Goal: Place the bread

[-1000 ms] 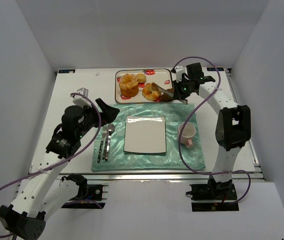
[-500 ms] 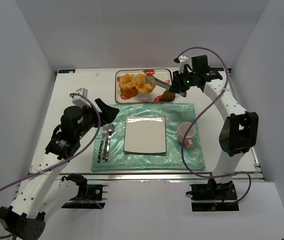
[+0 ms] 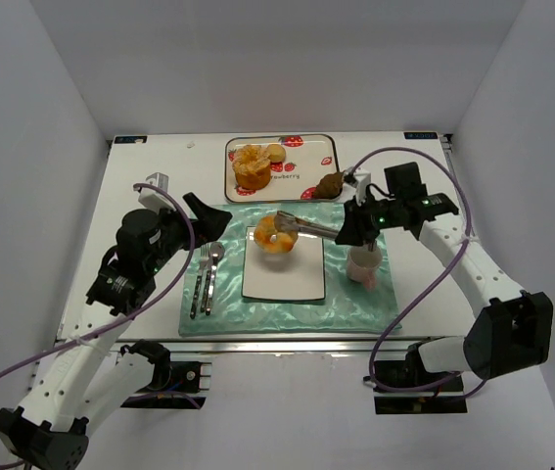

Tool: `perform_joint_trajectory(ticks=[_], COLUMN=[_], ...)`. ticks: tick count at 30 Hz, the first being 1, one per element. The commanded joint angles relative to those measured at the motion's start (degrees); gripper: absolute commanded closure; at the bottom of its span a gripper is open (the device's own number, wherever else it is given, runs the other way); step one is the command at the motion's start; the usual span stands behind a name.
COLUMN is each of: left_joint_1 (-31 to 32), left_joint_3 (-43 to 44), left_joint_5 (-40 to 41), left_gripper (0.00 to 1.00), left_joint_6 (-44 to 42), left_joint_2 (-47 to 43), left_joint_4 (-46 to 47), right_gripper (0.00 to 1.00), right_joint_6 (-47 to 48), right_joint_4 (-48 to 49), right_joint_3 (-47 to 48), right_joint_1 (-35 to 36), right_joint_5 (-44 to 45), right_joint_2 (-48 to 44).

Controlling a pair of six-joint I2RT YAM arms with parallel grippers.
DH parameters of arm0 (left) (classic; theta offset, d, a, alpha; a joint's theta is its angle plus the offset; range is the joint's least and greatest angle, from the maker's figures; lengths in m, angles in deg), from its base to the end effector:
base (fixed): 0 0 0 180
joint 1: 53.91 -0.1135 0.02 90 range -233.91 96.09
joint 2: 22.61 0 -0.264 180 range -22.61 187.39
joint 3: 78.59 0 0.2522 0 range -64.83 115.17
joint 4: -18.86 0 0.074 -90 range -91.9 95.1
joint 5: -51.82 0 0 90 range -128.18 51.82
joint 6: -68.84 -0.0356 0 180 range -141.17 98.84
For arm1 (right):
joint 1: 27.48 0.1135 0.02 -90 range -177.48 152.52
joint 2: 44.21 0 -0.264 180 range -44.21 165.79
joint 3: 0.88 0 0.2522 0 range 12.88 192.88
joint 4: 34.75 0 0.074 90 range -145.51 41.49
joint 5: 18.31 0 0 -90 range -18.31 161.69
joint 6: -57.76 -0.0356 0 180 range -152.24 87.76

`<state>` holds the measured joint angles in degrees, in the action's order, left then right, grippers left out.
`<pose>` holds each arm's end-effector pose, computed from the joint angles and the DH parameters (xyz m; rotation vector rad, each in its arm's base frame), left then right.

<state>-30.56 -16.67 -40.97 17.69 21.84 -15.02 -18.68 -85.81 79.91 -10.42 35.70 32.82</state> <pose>0.1620 -0.0718 0.3431 -0.2259 1.9209 -0.7874 0.2636 0.1028 0.3118 -0.8923 2.1493 0.7771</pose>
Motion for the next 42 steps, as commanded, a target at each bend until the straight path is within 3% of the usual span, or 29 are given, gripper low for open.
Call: perform_joint_trajectory(ticks=[1,7,17,22,31,35,42], left_joint_1=[-0.2,-0.2,-0.2,-0.2,-0.2,-0.2,-0.2], left_joint_3=[-0.1,-0.3,-1.8,-2.1,-1.4,-1.7,-1.4], left_joint_5=[-0.6,-1.2,1.4,1.1,0.8,0.7,0.8], left_gripper=[0.02,0.02,0.02,0.02,0.02,0.02,0.02], left_joint_6=[-0.1,0.0,1.7,1.9,1.4,1.5,1.5], left_joint_2=[0.3,-0.1,-5.2,-5.2,-4.2,-4.4,-4.4], left_joint_4=[0.5,0.8,-1.7,-1.4,-1.2,-1.2,-1.2], right_gripper=[1.00,0.96,0.46,0.43,0.48,0.49,0.50], right_joint_6=[1.4,1.2,5.2,5.9,1.7,2.4,-4.9], right_joint_4=[1.8,2.7,-2.2,-2.3,-2.7,-3.0,1.0], right_joint_3=[-1.8,0.8,3.8,6.8,13.2,12.9,14.4], right_joint_1=[2.4,4.7,8.2,7.6,-2.1,-3.3,-9.3], right_joint_5=[-0.1,3.8,5.8,7.6,2.3,2.3,3.2], right_joint_2=[-1.5,4.7,7.6,6.4,8.0,8.2,10.4])
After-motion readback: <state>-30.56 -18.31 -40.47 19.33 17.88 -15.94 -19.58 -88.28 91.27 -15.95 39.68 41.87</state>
